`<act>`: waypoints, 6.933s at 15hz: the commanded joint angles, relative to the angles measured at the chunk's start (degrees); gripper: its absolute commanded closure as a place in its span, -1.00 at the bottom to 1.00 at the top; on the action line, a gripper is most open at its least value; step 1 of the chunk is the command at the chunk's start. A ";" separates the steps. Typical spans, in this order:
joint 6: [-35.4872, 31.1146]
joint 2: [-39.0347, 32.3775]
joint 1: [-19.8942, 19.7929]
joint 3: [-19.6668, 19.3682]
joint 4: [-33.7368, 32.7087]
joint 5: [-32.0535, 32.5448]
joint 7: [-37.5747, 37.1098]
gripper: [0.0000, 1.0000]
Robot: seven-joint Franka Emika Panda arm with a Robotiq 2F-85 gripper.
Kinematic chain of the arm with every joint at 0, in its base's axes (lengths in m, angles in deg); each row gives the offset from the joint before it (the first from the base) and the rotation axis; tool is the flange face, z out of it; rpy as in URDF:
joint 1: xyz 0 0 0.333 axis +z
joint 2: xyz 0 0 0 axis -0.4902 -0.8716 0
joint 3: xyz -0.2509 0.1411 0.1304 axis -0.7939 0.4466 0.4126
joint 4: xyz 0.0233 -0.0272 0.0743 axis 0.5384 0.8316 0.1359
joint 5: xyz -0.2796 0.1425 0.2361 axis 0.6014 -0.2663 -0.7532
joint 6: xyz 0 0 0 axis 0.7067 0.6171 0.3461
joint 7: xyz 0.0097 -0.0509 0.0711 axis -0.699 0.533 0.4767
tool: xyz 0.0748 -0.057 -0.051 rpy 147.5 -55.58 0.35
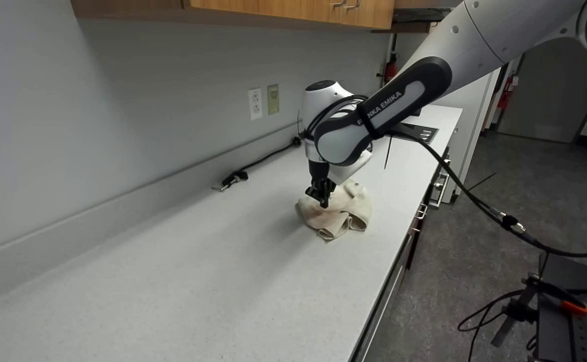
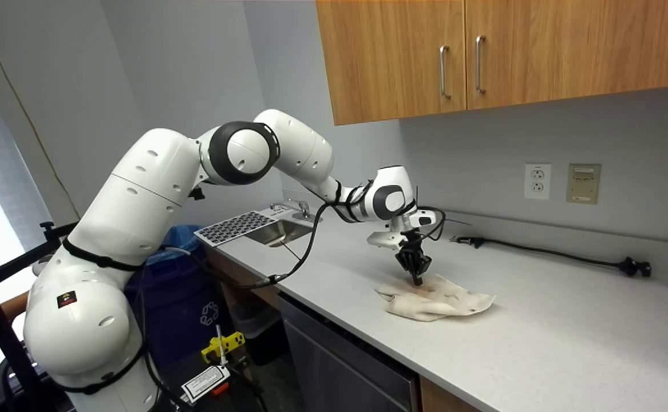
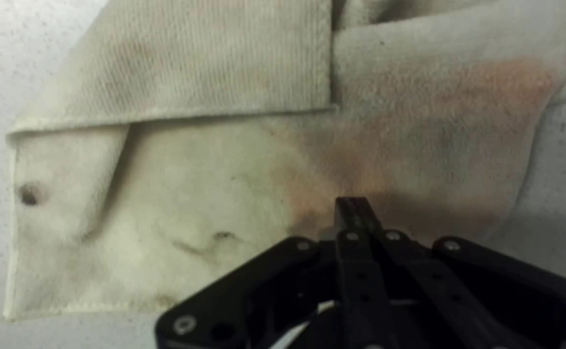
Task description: Unfold the table cloth.
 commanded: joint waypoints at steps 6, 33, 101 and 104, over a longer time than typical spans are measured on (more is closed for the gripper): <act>2.13 -1.31 -2.28 3.97 -0.66 -0.29 5.25 1.00; -2.04 -23.18 -5.43 -0.68 -31.94 0.06 1.26 1.00; -15.71 3.54 7.21 -10.24 14.01 6.55 -19.52 -1.00; -15.48 3.20 9.13 -13.31 13.90 10.07 -22.59 -1.00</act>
